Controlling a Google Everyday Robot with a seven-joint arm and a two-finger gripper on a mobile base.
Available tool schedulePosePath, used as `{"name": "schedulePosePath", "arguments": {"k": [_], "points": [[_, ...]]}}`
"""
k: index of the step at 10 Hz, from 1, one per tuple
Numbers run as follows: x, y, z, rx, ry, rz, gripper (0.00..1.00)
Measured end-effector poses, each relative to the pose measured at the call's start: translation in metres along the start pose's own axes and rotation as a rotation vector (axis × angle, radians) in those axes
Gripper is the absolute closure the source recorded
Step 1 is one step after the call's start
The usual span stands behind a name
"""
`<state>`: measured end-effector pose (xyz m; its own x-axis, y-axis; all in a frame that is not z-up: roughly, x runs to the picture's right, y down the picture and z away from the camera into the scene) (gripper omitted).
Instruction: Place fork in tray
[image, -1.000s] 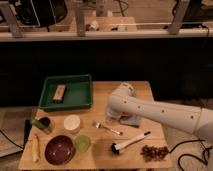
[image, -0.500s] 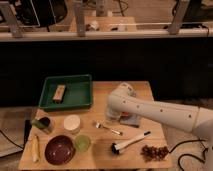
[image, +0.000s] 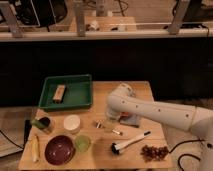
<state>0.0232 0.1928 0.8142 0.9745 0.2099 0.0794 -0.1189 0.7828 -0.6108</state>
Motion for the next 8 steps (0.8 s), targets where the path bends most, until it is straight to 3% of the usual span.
{"name": "schedulePosePath", "arguments": {"k": [8], "points": [[0.009, 0.008, 0.034, 0.005, 0.033, -0.009, 0.2]]}}
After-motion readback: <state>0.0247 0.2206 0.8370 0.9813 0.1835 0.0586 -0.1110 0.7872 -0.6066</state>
